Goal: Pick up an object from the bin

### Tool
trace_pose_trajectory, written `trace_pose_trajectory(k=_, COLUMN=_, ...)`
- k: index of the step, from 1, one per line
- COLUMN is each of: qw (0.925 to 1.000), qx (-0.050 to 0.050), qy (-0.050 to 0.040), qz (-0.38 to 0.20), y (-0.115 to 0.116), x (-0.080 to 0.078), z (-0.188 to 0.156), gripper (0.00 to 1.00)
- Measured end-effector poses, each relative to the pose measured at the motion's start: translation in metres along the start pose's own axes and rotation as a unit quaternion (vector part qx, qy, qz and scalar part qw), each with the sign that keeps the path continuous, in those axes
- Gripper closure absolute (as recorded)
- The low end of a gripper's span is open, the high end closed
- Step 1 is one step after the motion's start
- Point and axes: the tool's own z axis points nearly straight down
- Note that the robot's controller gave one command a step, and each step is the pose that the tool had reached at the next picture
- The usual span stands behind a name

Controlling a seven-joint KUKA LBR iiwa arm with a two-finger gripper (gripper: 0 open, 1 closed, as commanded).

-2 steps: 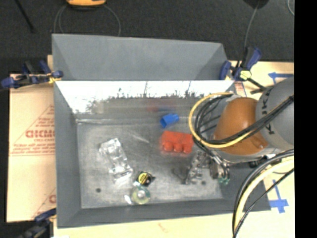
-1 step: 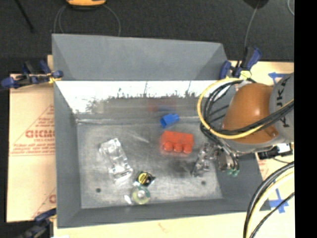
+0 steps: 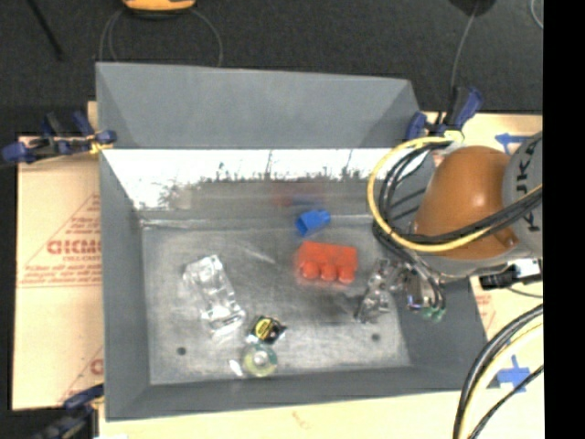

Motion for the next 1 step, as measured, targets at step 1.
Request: trace_pose_trajectory(k=1, qw=1.0000, qx=0.000, qy=-0.0015, qz=-0.001, y=-0.0003, x=-0.0023, z=-0.0490, gripper=1.00)
